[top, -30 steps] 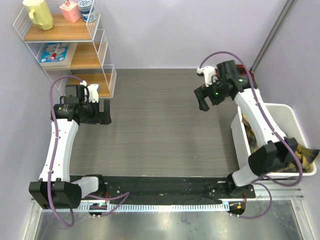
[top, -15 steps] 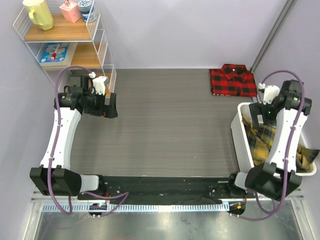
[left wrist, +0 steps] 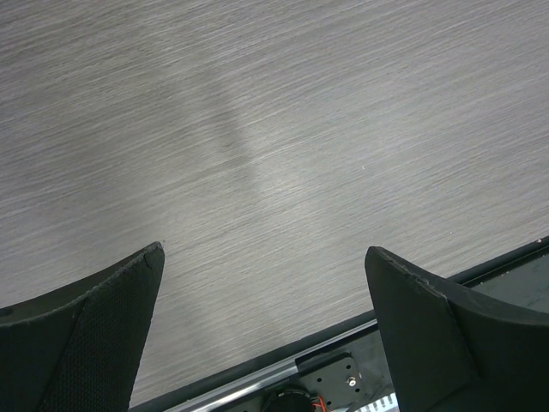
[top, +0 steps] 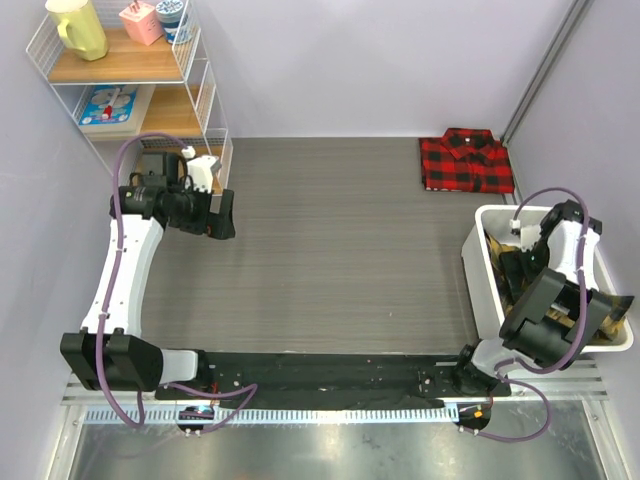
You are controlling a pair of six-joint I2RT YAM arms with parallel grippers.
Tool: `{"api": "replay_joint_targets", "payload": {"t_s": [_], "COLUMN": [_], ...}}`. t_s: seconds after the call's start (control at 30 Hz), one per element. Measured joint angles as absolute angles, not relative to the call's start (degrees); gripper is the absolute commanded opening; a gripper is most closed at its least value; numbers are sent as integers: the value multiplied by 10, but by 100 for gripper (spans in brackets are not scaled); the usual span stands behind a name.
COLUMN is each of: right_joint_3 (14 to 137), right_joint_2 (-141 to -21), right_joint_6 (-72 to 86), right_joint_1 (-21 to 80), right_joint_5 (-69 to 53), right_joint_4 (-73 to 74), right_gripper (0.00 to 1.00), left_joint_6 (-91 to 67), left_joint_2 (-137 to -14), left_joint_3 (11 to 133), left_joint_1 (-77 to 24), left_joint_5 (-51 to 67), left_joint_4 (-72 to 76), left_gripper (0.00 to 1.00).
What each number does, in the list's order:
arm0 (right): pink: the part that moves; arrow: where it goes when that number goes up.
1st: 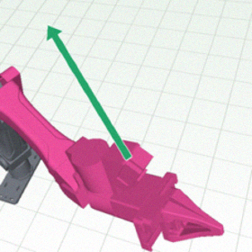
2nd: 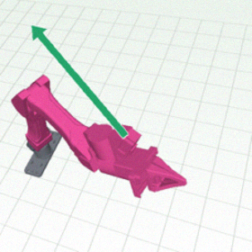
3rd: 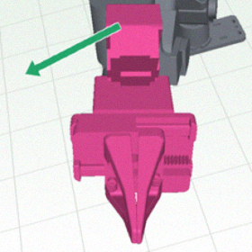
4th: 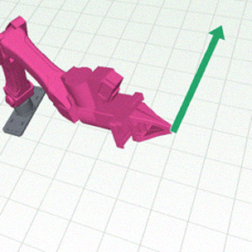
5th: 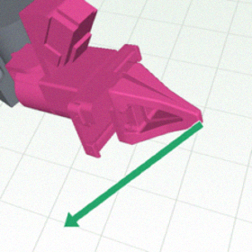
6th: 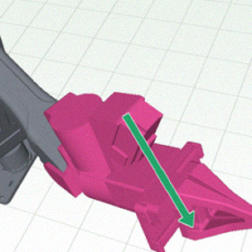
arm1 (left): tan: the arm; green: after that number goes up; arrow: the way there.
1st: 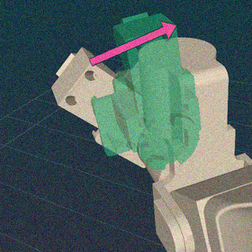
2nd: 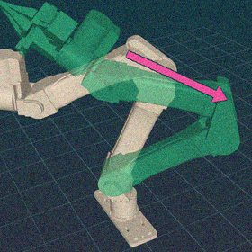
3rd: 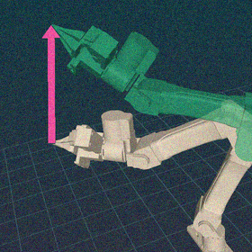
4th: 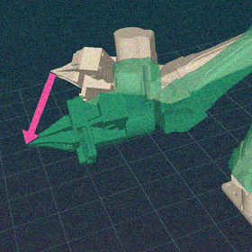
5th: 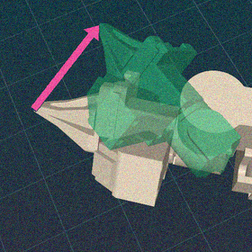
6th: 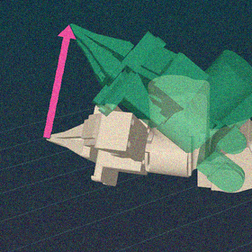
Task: Fold and stack the long sleeve shirts
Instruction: Grab the shirt from the pile, then move the shirt to the center of the board
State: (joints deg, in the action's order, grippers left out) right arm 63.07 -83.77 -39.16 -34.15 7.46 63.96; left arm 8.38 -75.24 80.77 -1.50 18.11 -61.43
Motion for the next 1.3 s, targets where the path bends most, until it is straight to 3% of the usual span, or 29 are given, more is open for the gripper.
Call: {"api": "replay_joint_targets", "payload": {"t_s": [0.07, 0.1, 0.3, 0.63, 0.8, 0.9, 1.07, 1.1, 1.13, 1.17, 1.2, 1.3], "right_joint_3": [632, 635, 782, 1197, 1227, 1154, 1129, 1118, 1103, 1088, 1064, 988], "right_joint_2": [-836, -834, -806, -738, -731, -717, -795, -816, -836, -850, -864, -879], "right_joint_6": [-396, -397, -368, -248, -89, 20, 33, 29, 21, 10, -8, -62], "right_joint_1": [-342, -343, -347, -349, -333, -253, 11, 53, 100, 134, 171, 255], "right_joint_5": [75, 72, 16, -194, -361, -416, -382, -369, -350, -332, -311, -256], "right_joint_4": [639, 640, 713, 725, 621, 503, 455, 451, 451, 453, 456, 479], "right_gripper": [14, 1, 1, 1, 1, 1, 1, 9, 33, 86, 99, 100], "left_joint_6": [86, 86, 84, 61, 36, 23, 3, 2, 1, 1, 1, 7], "left_joint_2": [-752, -752, -747, -746, -746, -746, -745, -743, -738, -734, -728, -698], "left_joint_3": [807, 807, 807, 828, 844, 851, 872, 874, 875, 875, 875, 862], "left_joint_1": [-15, -15, -15, -15, -15, -13, -1, 4, 13, 17, 22, 30], "left_joint_5": [183, 186, 213, 231, 210, 203, 201, 202, 202, 203, 203, 206], "left_joint_4": [-614, -614, -612, -597, -585, -583, -586, -586, -587, -590, -592, -597], "left_gripper": [100, 100, 100, 100, 100, 100, 100, 100, 100, 100, 100, 100]}}
